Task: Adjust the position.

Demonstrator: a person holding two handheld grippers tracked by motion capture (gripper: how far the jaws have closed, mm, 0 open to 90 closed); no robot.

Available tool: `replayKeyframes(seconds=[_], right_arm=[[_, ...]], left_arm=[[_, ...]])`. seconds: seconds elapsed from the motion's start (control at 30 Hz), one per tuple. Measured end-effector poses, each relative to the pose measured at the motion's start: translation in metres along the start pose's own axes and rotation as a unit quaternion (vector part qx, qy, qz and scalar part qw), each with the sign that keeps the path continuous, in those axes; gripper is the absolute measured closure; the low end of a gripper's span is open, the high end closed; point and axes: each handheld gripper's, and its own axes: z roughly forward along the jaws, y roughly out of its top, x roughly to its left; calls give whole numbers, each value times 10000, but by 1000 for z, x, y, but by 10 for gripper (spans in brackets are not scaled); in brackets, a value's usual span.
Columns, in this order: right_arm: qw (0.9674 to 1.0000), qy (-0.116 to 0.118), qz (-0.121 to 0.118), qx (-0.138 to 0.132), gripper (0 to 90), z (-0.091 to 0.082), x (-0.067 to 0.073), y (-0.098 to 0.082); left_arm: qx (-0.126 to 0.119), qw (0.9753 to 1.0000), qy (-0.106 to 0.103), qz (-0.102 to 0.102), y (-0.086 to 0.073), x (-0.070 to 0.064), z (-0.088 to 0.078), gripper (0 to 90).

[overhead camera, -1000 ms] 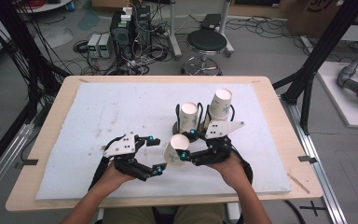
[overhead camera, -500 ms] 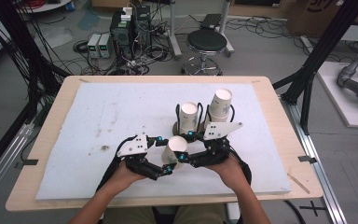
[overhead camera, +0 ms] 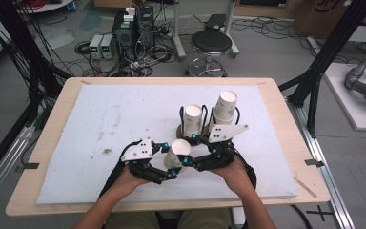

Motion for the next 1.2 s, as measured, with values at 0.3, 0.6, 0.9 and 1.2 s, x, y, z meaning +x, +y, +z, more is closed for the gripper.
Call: replayKeyframes(seconds=[0.3, 0.6, 0.9, 1.2], right_arm=[[9999, 15, 134, -43, 360, 1, -1, -2], [9996, -86, 252, -120, 203, -1, -3, -3], [9997, -232, 80, -44, 203, -3, -4, -3], [9997, 37, -238, 106, 203, -7, -1, 0]], left_arm=[[124, 9999, 17, 48, 2, 0, -7, 363], [634, 9979, 109, -19, 12, 3, -16, 377], [1468, 9890, 16, 186, 29, 8, -20, 384], [2287, 9723, -94, 469, 44, 8, -18, 385]])
